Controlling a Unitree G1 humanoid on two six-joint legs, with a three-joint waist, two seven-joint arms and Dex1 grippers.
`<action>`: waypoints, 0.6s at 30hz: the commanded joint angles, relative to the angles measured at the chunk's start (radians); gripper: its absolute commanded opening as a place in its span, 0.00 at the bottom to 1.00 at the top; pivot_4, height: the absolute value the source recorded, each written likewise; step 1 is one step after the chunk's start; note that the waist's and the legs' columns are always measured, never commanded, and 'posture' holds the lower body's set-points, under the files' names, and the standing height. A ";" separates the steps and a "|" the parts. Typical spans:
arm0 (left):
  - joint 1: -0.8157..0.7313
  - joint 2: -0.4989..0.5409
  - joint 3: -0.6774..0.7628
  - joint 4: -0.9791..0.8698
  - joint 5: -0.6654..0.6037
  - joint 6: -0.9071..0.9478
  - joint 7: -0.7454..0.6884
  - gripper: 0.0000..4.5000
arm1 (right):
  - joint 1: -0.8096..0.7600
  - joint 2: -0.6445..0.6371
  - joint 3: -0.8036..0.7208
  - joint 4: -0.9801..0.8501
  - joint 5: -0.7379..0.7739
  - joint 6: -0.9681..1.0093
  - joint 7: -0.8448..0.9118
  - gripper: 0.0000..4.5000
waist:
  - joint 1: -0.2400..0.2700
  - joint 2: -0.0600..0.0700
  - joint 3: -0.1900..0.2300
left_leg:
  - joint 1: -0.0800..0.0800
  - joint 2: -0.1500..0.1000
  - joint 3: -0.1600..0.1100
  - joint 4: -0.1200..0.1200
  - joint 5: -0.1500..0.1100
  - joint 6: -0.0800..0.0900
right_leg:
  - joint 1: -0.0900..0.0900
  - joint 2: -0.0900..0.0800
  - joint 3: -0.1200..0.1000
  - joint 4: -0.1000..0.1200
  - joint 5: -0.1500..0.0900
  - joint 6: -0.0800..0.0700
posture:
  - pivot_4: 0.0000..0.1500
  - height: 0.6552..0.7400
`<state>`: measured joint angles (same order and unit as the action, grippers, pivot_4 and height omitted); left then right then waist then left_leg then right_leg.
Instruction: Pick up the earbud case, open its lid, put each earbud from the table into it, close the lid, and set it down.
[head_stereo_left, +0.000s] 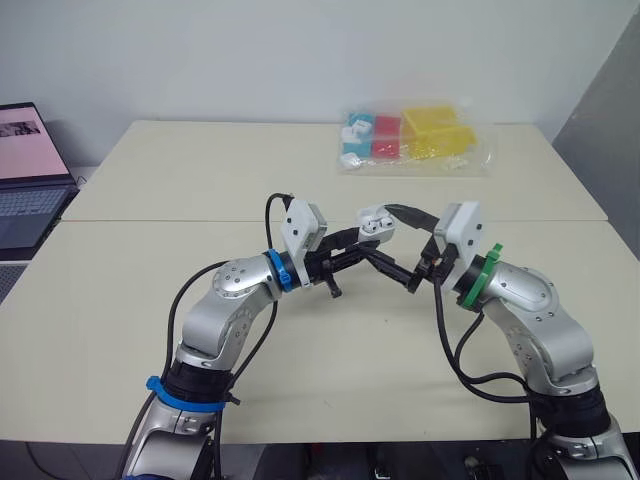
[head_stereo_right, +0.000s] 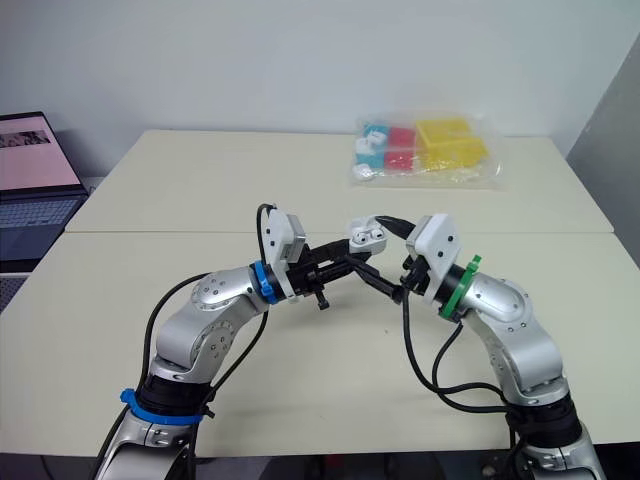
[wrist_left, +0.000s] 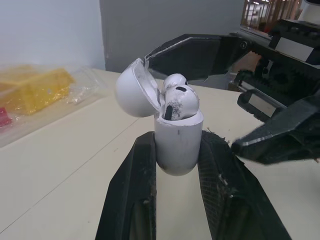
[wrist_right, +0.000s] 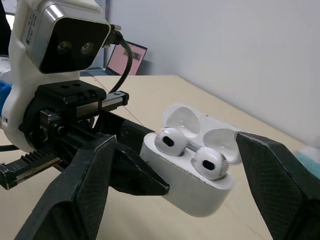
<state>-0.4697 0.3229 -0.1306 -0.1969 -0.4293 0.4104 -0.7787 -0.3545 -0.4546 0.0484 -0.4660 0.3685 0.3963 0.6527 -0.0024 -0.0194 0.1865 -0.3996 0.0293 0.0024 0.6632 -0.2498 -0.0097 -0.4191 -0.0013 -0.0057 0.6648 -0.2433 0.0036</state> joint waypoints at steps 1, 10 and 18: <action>-0.001 0.000 0.010 -0.046 -0.014 -0.019 -0.009 0.17 | 0.013 -0.062 -0.090 -0.100 0.075 0.005 0.044 0.88 | 0.000 0.000 0.000 | 0.000 0.000 0.000 0.000 0.000 0.000 | 0.000 0.000 0.000 0.000 0.000 0.000 | 1.00 1.00; 0.003 0.009 -0.005 -0.034 -0.003 -0.040 -0.038 0.17 | -0.182 -0.269 -0.173 0.001 0.171 0.104 0.150 0.88 | -0.003 0.000 0.000 | 0.001 -0.001 0.001 0.000 0.000 0.000 | 0.000 0.001 -0.001 0.000 0.000 0.000 | 1.00 1.00; 0.005 0.012 -0.029 -0.034 0.004 -0.065 -0.078 0.17 | -0.451 -0.289 -0.048 0.258 0.117 0.138 0.257 0.60 | -0.002 0.000 0.000 | 0.000 0.000 0.001 -0.001 0.000 0.000 | -0.001 0.002 0.001 -0.001 0.000 -0.001 | 1.00 1.00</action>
<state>-0.4570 0.3314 -0.1548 -0.1992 -0.4251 0.3704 -0.8442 -0.7818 -0.7351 -0.0188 -0.2339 0.5074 0.5524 0.8739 -0.0042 -0.0195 0.1866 -0.3998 0.0293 0.0037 0.6617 -0.2498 -0.0095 -0.4199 0.0006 -0.0049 0.6632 -0.2433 0.0021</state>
